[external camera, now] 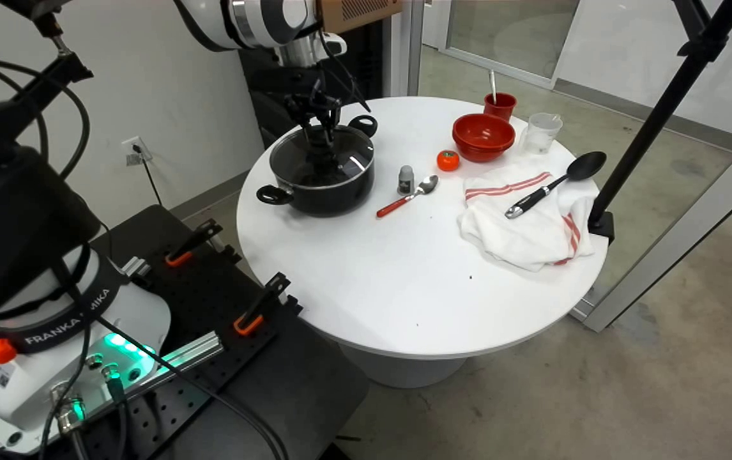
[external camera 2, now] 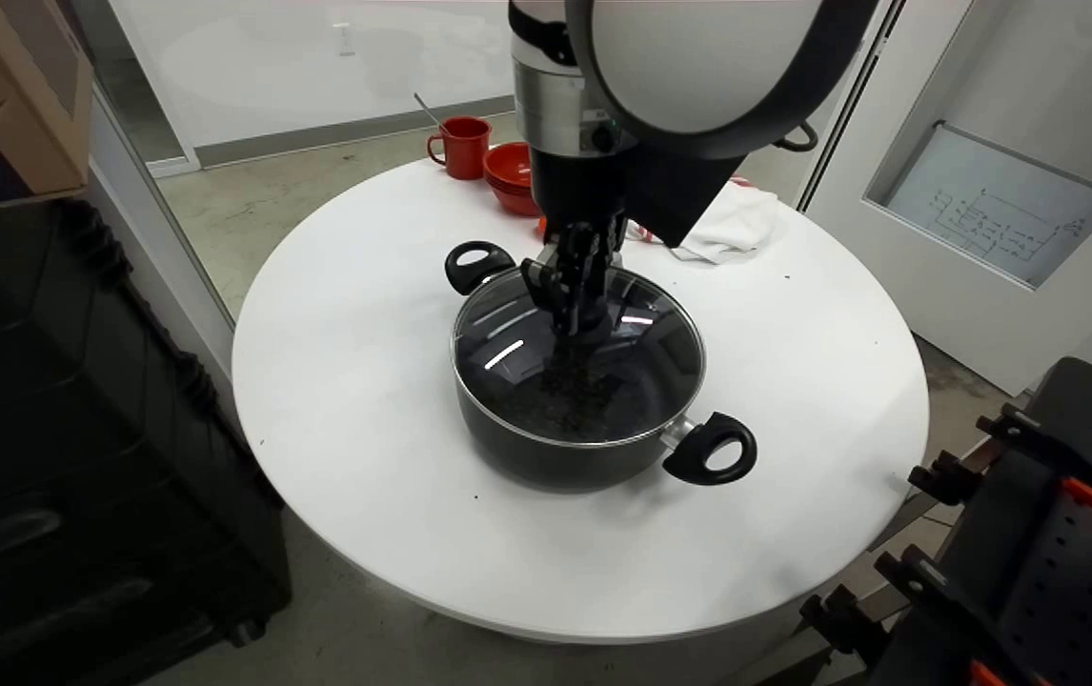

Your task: Uncover the pot and put the lid on the table

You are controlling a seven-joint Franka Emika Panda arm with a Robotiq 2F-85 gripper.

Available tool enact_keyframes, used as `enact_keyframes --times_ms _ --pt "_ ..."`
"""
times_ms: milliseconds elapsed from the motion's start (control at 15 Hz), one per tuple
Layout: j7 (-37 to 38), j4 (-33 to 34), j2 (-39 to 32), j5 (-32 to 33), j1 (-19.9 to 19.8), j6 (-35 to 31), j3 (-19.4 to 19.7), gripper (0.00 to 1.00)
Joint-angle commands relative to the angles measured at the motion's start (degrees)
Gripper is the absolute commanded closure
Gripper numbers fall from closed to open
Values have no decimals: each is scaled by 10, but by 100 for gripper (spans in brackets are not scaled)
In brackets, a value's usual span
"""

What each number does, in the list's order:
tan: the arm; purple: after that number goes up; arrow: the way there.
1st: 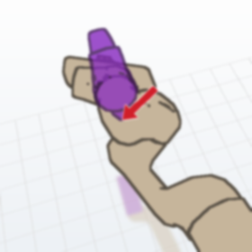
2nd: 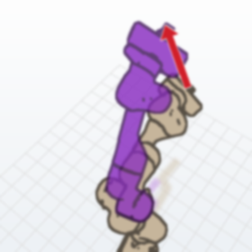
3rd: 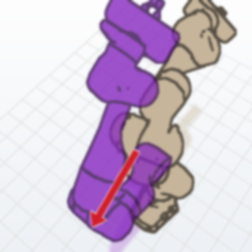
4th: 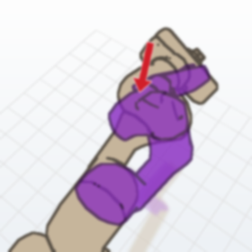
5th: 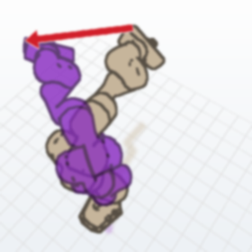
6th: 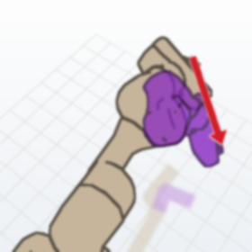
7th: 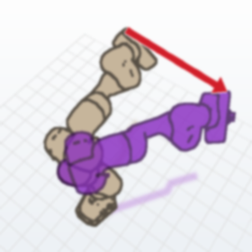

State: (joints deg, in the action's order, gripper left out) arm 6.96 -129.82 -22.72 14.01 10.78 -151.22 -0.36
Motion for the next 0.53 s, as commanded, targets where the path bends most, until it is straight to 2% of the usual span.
enact_keyframes --times_ms 0,467 --pt "10 7 18 -7 6 39 -4 75" --pt "39 15 85 7 16 66 -6 75"
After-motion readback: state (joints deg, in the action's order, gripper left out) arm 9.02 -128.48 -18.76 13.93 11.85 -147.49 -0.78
